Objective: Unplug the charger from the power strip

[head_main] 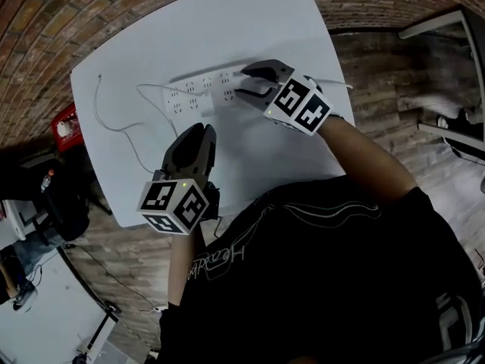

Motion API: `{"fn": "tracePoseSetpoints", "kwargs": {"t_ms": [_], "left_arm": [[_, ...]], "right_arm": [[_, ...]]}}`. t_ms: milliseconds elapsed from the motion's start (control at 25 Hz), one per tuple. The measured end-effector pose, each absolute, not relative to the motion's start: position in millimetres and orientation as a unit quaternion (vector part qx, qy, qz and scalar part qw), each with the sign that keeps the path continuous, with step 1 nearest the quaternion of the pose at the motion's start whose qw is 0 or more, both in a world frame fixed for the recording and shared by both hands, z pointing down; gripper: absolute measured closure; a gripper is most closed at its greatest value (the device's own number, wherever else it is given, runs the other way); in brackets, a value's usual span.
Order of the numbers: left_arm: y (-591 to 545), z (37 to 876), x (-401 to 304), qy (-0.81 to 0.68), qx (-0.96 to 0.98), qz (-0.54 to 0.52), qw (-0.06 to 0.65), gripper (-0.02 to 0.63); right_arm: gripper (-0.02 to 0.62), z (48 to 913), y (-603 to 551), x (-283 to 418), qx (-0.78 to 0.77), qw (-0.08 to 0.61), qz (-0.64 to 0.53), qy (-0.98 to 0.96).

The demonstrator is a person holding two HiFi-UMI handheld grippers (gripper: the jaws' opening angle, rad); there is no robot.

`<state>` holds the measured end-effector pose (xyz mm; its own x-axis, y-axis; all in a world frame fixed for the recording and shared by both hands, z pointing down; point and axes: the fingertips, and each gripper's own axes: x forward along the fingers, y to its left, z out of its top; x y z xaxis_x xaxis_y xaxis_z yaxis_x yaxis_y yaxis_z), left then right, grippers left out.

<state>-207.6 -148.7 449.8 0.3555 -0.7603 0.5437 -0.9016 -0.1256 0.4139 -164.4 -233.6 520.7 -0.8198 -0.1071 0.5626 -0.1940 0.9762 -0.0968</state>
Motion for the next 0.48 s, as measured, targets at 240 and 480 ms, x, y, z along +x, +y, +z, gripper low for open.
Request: {"fn": "tracePoseSetpoints", "kwargs": {"t_ms": [240, 480], "left_arm": [[-158.8, 455.3, -212.9, -0.573, 0.732, 0.102, 0.355, 0.477], [-171.7, 466.0, -215.1, -0.595, 0.713, 0.107, 0.355, 0.378]], "right_arm": [[0.449, 534.5, -235.2, -168.0, 0.080, 0.302, 0.061, -0.948], [0.462, 534.4, -236.5, -167.6, 0.088, 0.292, 0.053, -0.951]]}}
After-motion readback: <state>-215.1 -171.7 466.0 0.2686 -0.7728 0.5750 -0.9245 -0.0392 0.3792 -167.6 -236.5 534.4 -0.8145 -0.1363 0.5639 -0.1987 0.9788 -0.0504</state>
